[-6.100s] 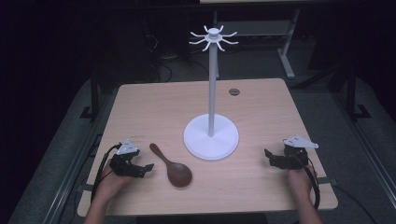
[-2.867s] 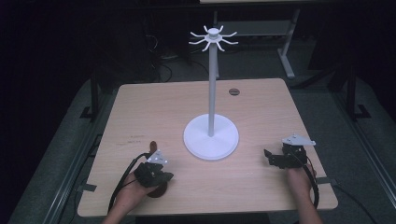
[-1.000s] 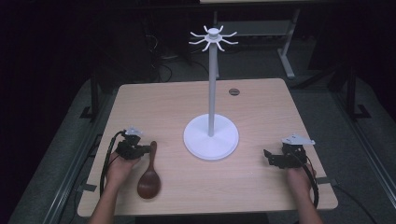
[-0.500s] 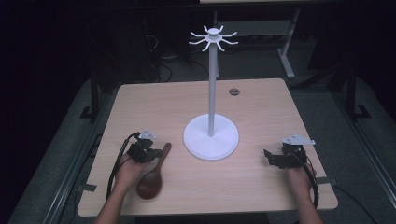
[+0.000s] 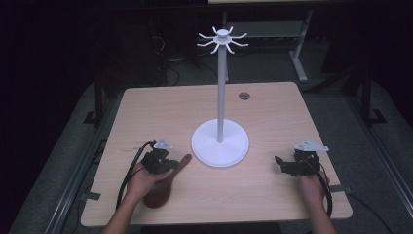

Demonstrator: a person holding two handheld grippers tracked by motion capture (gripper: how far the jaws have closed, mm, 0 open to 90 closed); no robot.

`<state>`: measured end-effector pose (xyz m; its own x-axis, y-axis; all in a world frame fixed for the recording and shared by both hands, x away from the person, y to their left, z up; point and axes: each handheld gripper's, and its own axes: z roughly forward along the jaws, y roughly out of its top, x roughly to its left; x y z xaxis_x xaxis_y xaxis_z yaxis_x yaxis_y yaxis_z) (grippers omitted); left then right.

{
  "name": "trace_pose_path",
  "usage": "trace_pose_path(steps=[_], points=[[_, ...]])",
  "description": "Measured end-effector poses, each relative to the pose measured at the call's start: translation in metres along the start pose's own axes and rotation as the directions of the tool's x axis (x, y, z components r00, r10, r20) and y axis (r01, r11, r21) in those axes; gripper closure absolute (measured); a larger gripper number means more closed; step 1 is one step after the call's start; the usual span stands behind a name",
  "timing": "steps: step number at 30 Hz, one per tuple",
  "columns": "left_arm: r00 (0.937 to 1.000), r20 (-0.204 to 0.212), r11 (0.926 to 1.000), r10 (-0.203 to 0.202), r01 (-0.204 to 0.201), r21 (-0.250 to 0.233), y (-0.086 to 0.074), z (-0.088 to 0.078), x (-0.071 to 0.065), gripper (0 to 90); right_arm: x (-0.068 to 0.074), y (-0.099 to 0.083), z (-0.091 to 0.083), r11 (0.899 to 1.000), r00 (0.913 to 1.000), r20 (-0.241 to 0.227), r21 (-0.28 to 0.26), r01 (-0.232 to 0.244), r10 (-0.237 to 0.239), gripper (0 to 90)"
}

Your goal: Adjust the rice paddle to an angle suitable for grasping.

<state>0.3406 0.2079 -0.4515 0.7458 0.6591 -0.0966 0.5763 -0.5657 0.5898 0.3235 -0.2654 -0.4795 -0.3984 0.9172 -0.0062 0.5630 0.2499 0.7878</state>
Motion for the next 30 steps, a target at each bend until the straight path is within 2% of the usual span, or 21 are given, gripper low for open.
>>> trace_pose_path(steps=[11, 16, 17, 20, 22, 23, 25, 26, 27, 28, 29, 30], points=[[0.9980, 0.046, 0.9985, 0.044, -0.045, 0.031, 0.003, 0.005, -0.018, 89.8, 0.000, 0.000, 0.000, 1.000, 1.0000, -0.002, -0.001, -0.001, 0.001, 13.7], [0.9984, 0.049, 0.9993, 0.029, -0.030, 0.021, 0.006, -0.003, -0.018, 89.6, 0.000, 0.000, 0.000, 1.000, 1.0000, -0.003, -0.001, -0.001, 0.001, 13.7], [0.9979, 0.052, 0.9989, 0.038, -0.039, 0.026, 0.006, -0.006, -0.017, 89.3, -0.001, 0.000, 0.000, 1.000, 1.0000, -0.003, -0.001, -0.001, 0.001, 13.7], [0.9972, 0.068, 0.9980, 0.031, -0.035, 0.053, 0.006, -0.011, -0.017, 84.0, 0.000, 0.000, 0.000, 1.000, 1.0000, -0.004, 0.001, -0.004, 0.004, 13.7], [0.9975, 0.068, 0.9984, 0.021, -0.024, 0.051, 0.006, -0.014, -0.019, 79.9, 0.000, 0.000, 0.000, 1.000, 1.0000, -0.003, 0.001, -0.002, 0.002, 13.7], [0.9970, 0.076, 0.9975, 0.014, -0.020, 0.068, 0.006, -0.016, -0.019, 77.5, 0.000, 0.000, 0.000, 1.000, 1.0000, -0.003, 0.001, 0.000, 0.000, 13.7], [0.9972, 0.068, 0.9939, 0.030, -0.037, 0.104, 0.007, -0.020, -0.019, 73.6, 0.000, 0.000, 0.000, 1.000, 1.0000, -0.001, 0.003, 0.004, -0.004, 13.7], [0.9978, 0.063, 0.9940, 0.020, -0.026, 0.106, 0.007, -0.019, -0.020, 71.9, 0.000, 0.000, 0.000, 1.000, 1.0000, -0.001, 0.003, 0.003, -0.003, 13.7], [0.9977, 0.059, 0.9901, 0.033, -0.041, 0.134, 0.009, -0.019, -0.021, 69.7, 0.000, 0.000, 0.000, 1.000, 1.0000, -0.002, 0.003, 0.004, -0.004, 13.7], [0.9984, 0.053, 0.9906, 0.018, -0.025, 0.134, 0.009, -0.018, -0.023, 67.7, 0.000, 0.000, 0.000, 1.000, 1.0000, -0.001, 0.002, 0.003, -0.003, 13.7], [0.9982, 0.046, 0.9843, 0.039, -0.046, 0.170, 0.012, -0.018, -0.024, 66.4, 0.000, 0.000, 0.000, 1.000, 1.0000, -0.001, 0.003, 0.003, -0.003, 13.7], [0.9985, 0.043, 0.9829, 0.034, -0.041, 0.179, 0.013, -0.017, -0.026, 65.4, 0.000, 0.000, 0.000, 1.000, 1.0000, 0.000, 0.003, 0.004, -0.004, 13.7]])
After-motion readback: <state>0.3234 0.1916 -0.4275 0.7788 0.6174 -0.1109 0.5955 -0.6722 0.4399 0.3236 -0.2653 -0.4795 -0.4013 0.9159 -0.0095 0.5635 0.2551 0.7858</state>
